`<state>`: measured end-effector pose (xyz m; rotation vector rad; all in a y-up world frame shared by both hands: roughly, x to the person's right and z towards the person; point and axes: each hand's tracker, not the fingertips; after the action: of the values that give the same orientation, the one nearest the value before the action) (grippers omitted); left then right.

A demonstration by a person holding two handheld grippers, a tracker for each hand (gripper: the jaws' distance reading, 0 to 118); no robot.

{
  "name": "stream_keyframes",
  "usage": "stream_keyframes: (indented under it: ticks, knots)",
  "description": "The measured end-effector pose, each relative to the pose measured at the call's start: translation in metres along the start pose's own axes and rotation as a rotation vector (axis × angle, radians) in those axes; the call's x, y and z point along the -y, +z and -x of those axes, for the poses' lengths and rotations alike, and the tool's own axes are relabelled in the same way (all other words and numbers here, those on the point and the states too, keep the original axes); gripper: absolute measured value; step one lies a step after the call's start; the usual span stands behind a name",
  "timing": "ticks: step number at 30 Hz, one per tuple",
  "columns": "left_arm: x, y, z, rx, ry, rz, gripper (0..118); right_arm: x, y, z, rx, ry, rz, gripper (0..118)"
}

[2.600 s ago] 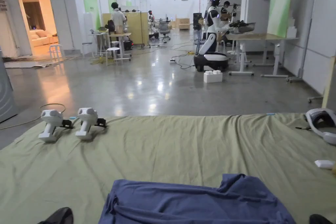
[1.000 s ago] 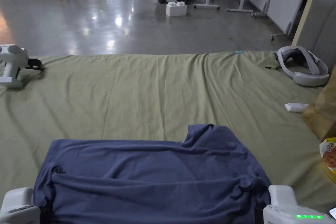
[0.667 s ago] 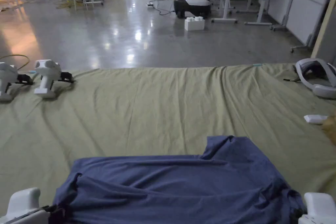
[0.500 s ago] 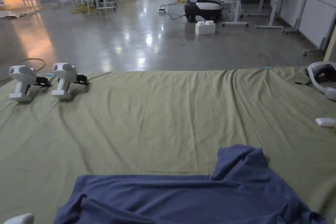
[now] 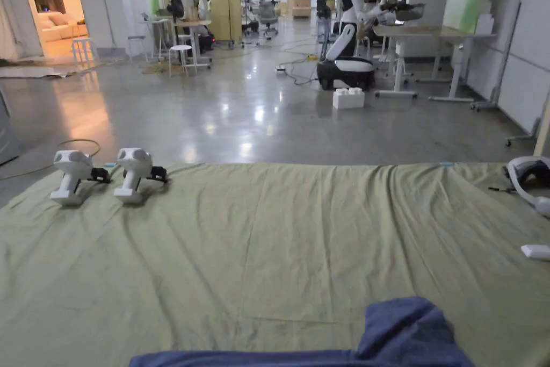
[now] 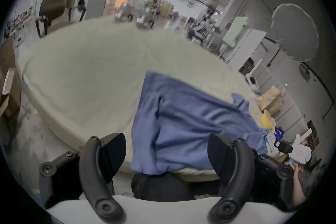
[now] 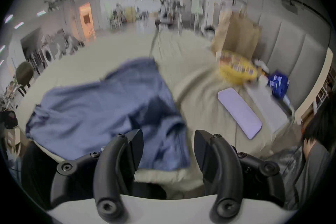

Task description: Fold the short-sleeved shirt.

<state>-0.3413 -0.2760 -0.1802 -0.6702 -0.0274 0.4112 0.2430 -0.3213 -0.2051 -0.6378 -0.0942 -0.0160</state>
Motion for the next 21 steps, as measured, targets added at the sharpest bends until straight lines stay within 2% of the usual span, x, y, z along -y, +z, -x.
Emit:
stream_keyframes:
  ticks: [3, 8, 12, 14, 15, 16, 17, 18, 19, 21]
  knots:
    - [-0.019, 0.056, -0.038, -0.024, -0.115, -0.207, 102, -0.030, 0.045, 0.005, -0.083, 0.001, -0.177, 66]
    - [-0.031, 0.146, -0.109, 0.018, -0.300, -0.532, 102, -0.070, 0.118, 0.027, -0.148, -0.001, -0.438, 67]
    - [-0.018, 0.183, -0.149, -0.010, -0.440, -0.675, 102, -0.084, 0.154, 0.041, -0.207, 0.020, -0.524, 67]
    - [-0.012, 0.191, -0.157, -0.011, -0.442, -0.693, 101, -0.085, 0.163, 0.048, -0.216, 0.022, -0.538, 58]
    - [-0.010, 0.194, -0.159, -0.010, -0.431, -0.695, 98, -0.086, 0.165, 0.050, -0.221, 0.025, -0.539, 49]
    - [-0.009, 0.198, -0.161, 0.003, -0.428, -0.693, 85, -0.086, 0.168, 0.052, -0.231, 0.034, -0.544, 34]
    - [-0.007, 0.200, -0.161, 0.025, -0.426, -0.688, 66, -0.085, 0.168, 0.055, -0.236, 0.043, -0.545, 19]
    - [-0.005, 0.198, -0.154, 0.025, -0.423, -0.685, 37, -0.084, 0.170, 0.057, -0.241, 0.047, -0.549, 15]
    - [-0.004, 0.197, -0.155, 0.019, -0.421, -0.680, 3, -0.083, 0.172, 0.060, -0.239, 0.056, -0.553, 14]
    - [0.002, 0.196, -0.154, -0.010, -0.419, -0.703, 2, -0.083, 0.175, 0.065, -0.240, 0.090, -0.552, 5]
